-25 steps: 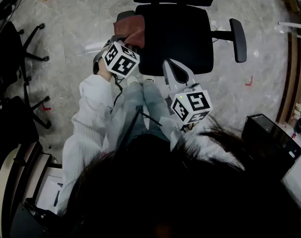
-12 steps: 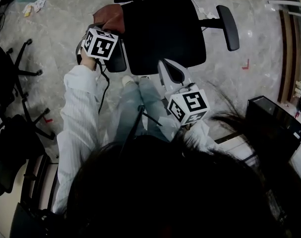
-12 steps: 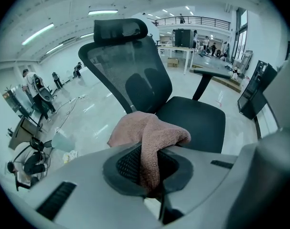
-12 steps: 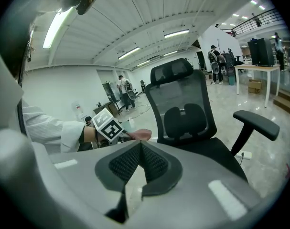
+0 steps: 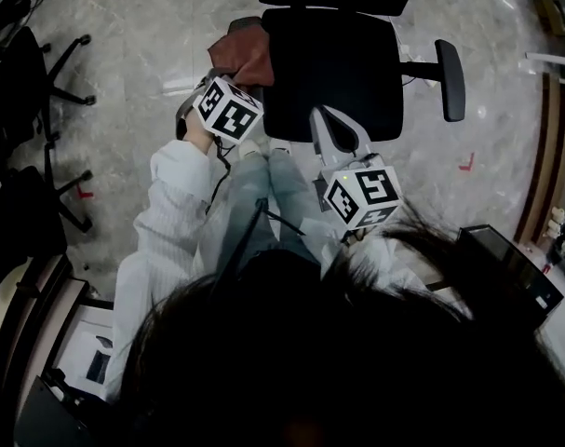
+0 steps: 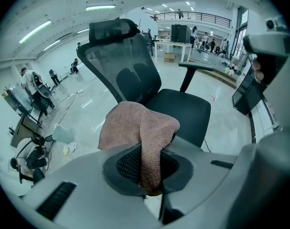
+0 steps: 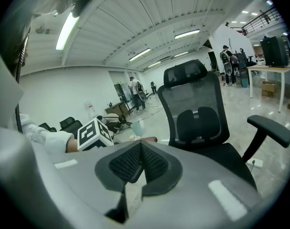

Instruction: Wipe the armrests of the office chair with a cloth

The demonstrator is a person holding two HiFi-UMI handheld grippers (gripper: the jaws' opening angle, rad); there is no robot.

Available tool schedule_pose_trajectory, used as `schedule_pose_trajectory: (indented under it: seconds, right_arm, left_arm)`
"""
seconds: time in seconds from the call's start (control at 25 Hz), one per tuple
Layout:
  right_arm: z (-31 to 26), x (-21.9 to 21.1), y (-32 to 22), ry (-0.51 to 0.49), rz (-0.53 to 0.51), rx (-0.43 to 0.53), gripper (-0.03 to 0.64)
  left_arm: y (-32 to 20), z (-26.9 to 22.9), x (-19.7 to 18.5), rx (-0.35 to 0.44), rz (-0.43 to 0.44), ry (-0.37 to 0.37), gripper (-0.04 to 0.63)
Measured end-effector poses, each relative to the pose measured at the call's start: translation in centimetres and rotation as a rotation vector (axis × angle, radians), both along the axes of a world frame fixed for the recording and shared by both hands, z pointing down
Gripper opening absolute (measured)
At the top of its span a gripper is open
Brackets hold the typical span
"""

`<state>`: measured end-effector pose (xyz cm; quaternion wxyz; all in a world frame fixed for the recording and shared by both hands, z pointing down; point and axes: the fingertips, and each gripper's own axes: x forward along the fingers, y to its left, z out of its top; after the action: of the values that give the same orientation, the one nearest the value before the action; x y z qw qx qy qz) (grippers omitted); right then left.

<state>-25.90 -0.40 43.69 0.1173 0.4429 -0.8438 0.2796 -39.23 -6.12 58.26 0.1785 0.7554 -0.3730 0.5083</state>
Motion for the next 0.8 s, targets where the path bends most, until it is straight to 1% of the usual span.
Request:
schedule_pose_trajectory:
  seconds: [0.16,0.32,0.48,0.64,0.8]
  right_arm:
    - [-0.7,-1.7,1.2,-0.014,-0.043,0.017,0.001]
    - [-1.3,-2.4,1.6,-0.024,-0.070,0.030,0.000]
    - [-1.4,-2.3,1.4,-0.026,-0.066,0.032,0.000]
    - [-1.4,-2.1,1.2,-0.023,-0.055,0.028,0.001]
    - [-1.1,-1.7,0.8,-0.015,-0.035,0.016,0.002]
  left_arm:
    - [4.6,-0.5,0.6,-0.008,0.026,-0.007,0.025]
    - [7.7,-0.9,1.1,-0.006,0.022,0.005,0.025]
    - [8.9,-1.1,1.1,-0.020,0.021,0.010,0.025]
    - [9.6,-1.2,1.1,-0.031,0.039,0.018,0.025]
    - [8.3,-1.4,0.9,-0.004,0.045,0.033,0.025]
